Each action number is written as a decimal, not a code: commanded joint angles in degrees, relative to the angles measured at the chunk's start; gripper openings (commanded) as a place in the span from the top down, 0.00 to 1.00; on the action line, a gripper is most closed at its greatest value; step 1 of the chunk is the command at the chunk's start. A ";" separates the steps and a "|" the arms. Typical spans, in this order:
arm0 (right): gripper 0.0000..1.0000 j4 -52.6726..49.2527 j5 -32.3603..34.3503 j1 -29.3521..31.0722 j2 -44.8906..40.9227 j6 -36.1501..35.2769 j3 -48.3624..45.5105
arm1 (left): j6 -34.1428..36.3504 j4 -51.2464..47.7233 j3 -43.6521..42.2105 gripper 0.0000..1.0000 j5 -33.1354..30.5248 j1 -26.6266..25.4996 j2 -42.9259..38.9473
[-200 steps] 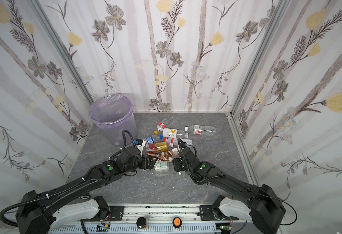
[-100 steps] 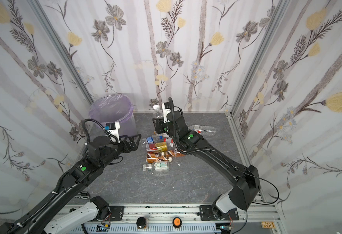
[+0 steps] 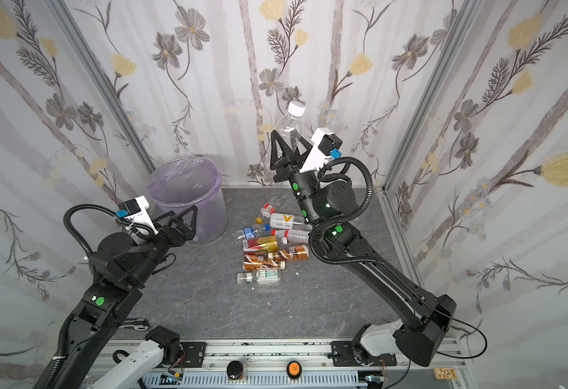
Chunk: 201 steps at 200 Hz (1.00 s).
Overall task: Throw the plastic bottles in the bin
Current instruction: 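Lift the small clear bottle with the right gripper and drop it into the wastebasket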
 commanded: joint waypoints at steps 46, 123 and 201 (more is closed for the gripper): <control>0.38 -35.54 -14.32 2.10 49.80 10.37 66.97 | 1.78 0.63 -0.77 0.00 -1.13 1.87 -2.80; 0.00 -32.57 -18.27 2.13 39.11 6.07 56.30 | 0.06 -0.72 -3.49 0.00 -0.14 2.15 -4.18; 0.00 -32.00 -13.31 -1.35 21.55 1.36 34.36 | 1.08 -2.24 -4.06 0.00 3.14 2.11 0.28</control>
